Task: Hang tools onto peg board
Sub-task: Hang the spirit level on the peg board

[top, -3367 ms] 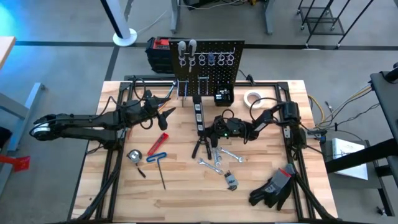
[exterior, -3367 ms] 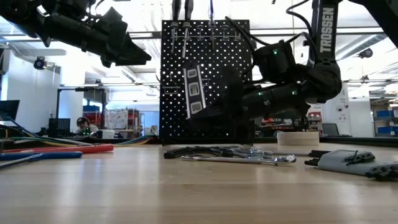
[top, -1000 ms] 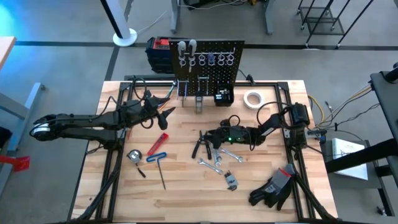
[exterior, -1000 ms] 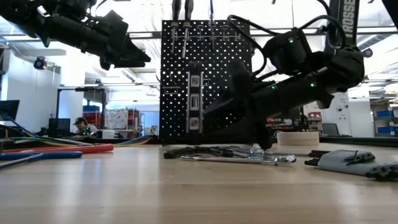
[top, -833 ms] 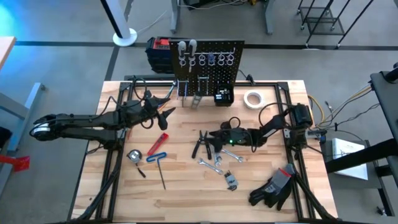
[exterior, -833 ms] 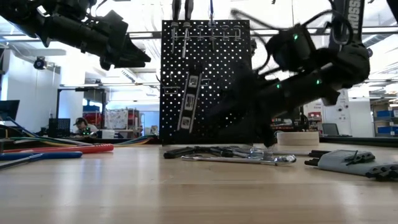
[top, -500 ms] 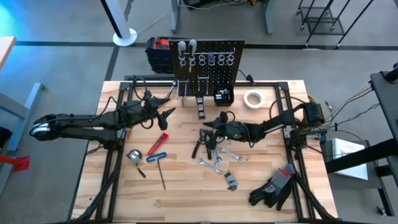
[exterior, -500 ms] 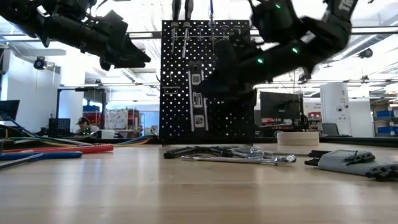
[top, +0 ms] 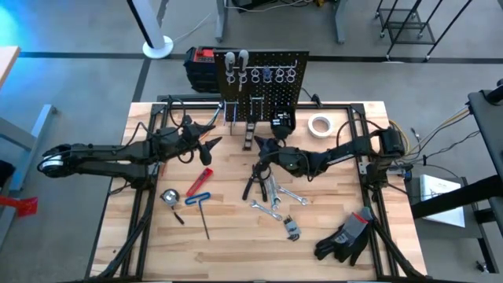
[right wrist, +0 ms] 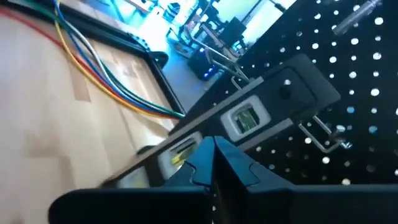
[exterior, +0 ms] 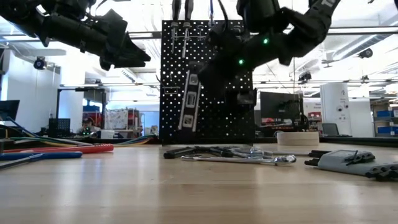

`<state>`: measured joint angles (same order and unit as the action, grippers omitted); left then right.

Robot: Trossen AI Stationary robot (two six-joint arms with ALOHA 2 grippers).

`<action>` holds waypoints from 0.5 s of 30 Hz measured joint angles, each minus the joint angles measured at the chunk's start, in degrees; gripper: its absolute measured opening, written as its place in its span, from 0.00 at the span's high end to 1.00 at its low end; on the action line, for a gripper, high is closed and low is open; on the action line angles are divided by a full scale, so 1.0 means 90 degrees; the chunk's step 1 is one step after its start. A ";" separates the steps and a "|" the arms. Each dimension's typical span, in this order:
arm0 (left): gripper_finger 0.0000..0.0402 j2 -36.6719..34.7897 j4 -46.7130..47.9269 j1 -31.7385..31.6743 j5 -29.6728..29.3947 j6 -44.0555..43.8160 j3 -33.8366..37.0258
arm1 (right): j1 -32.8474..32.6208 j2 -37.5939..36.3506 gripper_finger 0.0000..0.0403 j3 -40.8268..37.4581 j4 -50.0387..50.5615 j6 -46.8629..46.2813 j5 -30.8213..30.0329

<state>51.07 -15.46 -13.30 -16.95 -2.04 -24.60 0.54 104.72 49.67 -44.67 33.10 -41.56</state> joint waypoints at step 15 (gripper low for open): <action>0.42 -0.0011 0.0055 0.0015 -0.0002 -0.0051 0.0000 | 0.0278 0.1523 1.00 0.0825 -0.1848 0.2168 -0.0676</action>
<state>50.97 -14.97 -13.17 -16.97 -2.50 -24.60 3.04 118.43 57.10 -61.30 52.61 -47.64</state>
